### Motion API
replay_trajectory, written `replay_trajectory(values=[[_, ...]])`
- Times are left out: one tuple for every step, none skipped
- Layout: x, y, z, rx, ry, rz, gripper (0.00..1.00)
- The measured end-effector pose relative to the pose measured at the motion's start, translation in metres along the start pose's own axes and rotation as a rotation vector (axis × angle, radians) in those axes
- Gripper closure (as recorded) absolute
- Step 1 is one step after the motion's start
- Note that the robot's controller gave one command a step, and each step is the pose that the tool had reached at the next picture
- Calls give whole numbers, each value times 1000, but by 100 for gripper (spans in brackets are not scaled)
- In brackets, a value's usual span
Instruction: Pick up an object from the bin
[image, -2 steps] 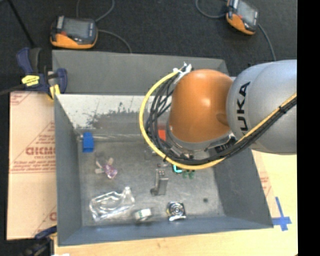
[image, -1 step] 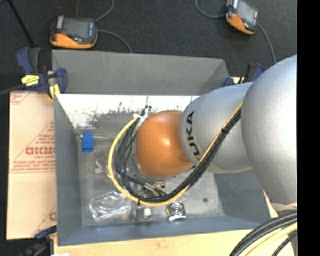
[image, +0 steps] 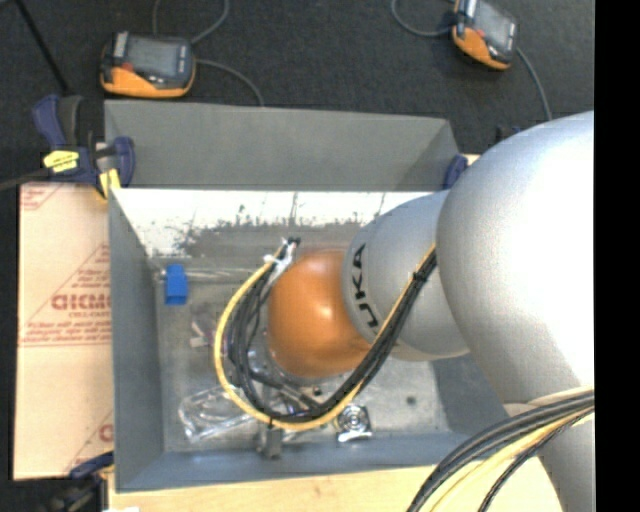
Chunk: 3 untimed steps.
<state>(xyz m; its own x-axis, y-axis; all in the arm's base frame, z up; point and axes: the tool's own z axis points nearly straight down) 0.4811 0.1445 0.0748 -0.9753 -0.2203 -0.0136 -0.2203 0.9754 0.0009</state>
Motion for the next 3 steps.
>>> replay_trajectory(values=[[-8,21,3,0,1,-228,0],[-9,21,3,-2,1,-222,100],[-15,59,-160,-1,5,-233,100]])
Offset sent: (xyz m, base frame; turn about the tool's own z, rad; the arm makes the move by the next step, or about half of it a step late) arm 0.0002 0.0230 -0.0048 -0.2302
